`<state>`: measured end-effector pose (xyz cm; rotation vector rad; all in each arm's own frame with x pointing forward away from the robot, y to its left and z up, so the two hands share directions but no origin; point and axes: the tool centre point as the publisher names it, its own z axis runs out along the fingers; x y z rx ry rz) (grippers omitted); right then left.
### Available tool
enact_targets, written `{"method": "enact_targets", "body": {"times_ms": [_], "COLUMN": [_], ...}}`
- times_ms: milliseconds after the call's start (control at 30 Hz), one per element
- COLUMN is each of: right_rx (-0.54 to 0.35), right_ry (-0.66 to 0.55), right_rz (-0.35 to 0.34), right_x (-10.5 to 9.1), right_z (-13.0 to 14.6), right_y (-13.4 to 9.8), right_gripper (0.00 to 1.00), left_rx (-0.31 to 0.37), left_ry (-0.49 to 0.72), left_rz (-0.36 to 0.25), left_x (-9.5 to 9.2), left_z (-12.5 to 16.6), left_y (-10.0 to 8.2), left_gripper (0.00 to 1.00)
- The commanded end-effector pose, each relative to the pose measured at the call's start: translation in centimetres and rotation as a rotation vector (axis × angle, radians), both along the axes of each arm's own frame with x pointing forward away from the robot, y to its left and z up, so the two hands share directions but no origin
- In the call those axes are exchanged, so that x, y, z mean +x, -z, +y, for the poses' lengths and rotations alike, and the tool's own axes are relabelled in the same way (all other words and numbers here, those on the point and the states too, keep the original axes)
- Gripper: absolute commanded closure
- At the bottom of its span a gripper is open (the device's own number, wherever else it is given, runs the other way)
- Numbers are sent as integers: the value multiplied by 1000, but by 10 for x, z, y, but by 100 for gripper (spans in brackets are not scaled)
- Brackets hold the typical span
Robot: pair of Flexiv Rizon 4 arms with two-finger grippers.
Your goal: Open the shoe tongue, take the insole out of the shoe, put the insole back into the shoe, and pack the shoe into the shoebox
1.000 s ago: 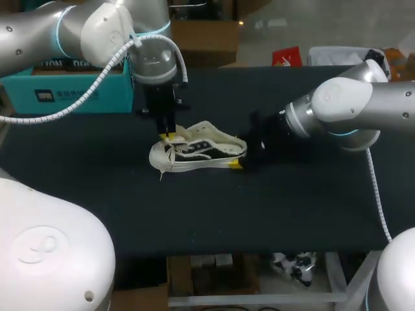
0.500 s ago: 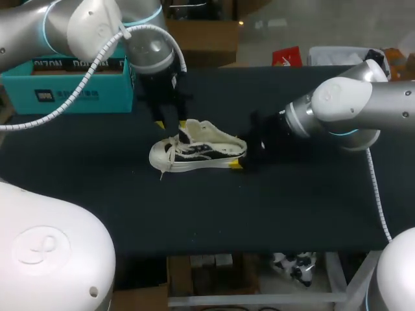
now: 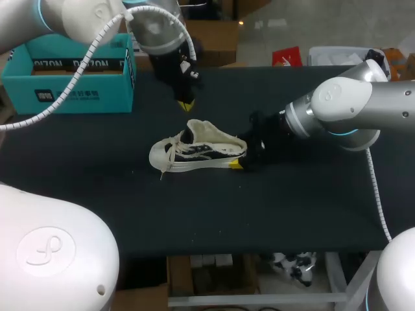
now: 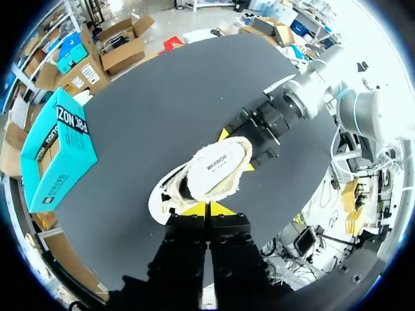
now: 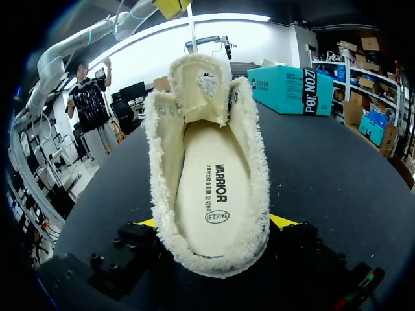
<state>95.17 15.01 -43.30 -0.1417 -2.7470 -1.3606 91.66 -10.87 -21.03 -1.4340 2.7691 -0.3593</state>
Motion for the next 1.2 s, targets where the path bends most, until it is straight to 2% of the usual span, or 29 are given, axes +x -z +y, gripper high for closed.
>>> {"method": "enact_targets", "body": {"times_ms": [33,233,300,333,467,633,800,967,1133,1200], "right_rx": [3,3,3,3,3,3,3,3,3,3], "right_ry": [0,0,0,0,0,0,0,0,0,0], "right_rz": [0,0,0,0,0,0,0,0,0,0], "right_x": [5,5,5,5,5,5,5,5,5,5], "right_z": [2,2,2,2,2,2,2,2,2,2], "right_y": [14,14,14,14,14,14,14,14,14,14], "right_gripper": [100,100,100,100,100,100,100,100,100,100], "left_rx": [70,70,86,85,113,119,147,148,103,108], "left_ry": [681,681,742,794,863,956,1013,1042,1087,1078], "left_rz": [215,215,188,200,161,136,118,127,129,128], "left_x": [15,15,16,17,15,14,20,28,31,30], "left_z": [-4,-4,-14,-20,-37,-44,-49,-52,-46,-43], "left_y": [3,3,6,9,28,51,73,94,113,120], "left_gripper": [100,100,100,100,100,100,100,100,100,100]}}
